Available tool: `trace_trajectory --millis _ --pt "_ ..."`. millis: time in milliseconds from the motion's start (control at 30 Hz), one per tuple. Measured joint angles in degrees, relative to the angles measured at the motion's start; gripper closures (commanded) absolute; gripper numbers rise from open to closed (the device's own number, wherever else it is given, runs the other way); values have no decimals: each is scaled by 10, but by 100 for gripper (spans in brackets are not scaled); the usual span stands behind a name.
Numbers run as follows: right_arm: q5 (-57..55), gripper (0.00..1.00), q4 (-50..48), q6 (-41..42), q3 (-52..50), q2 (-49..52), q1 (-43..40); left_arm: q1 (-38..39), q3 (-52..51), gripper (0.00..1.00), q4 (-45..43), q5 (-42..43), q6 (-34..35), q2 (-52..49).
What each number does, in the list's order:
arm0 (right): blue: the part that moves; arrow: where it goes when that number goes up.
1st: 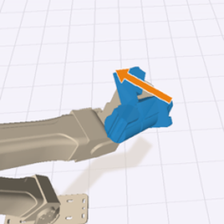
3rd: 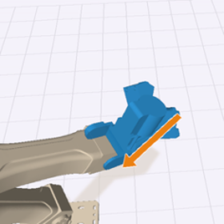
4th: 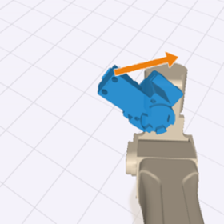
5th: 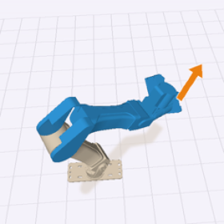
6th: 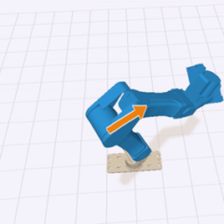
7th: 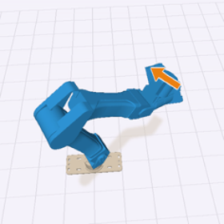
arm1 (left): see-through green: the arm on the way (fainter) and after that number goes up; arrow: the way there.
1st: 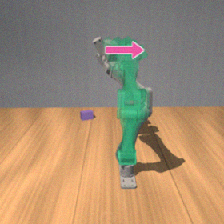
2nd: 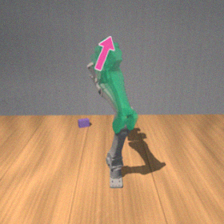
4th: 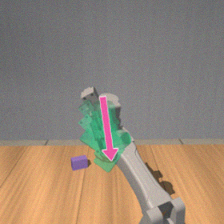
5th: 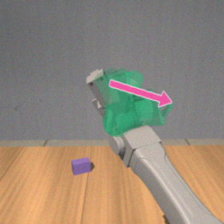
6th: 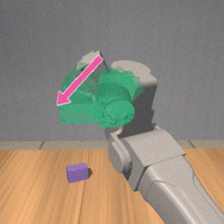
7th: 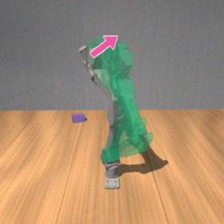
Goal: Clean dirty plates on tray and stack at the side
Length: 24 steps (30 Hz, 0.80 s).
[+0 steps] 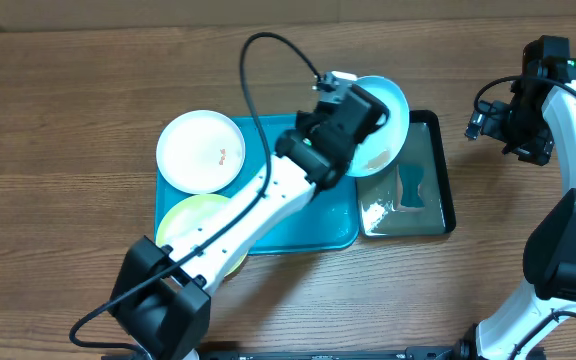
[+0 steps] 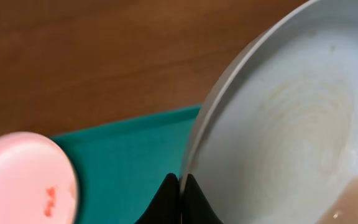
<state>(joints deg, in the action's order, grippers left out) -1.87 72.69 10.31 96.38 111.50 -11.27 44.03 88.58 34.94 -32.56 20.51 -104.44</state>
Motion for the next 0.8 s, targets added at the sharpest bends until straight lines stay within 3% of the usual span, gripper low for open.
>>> trace_trajectory --millis 367,567,800 --pt "0 0 0 0 0 0 0 105 2 96 -175 -232 -210 0" --pt "0 0 0 0 0 0 0 134 4 96 -261 -278 -319 0" --pt "0 0 0 0 0 0 0 137 4 96 -294 -294 -382 -1"
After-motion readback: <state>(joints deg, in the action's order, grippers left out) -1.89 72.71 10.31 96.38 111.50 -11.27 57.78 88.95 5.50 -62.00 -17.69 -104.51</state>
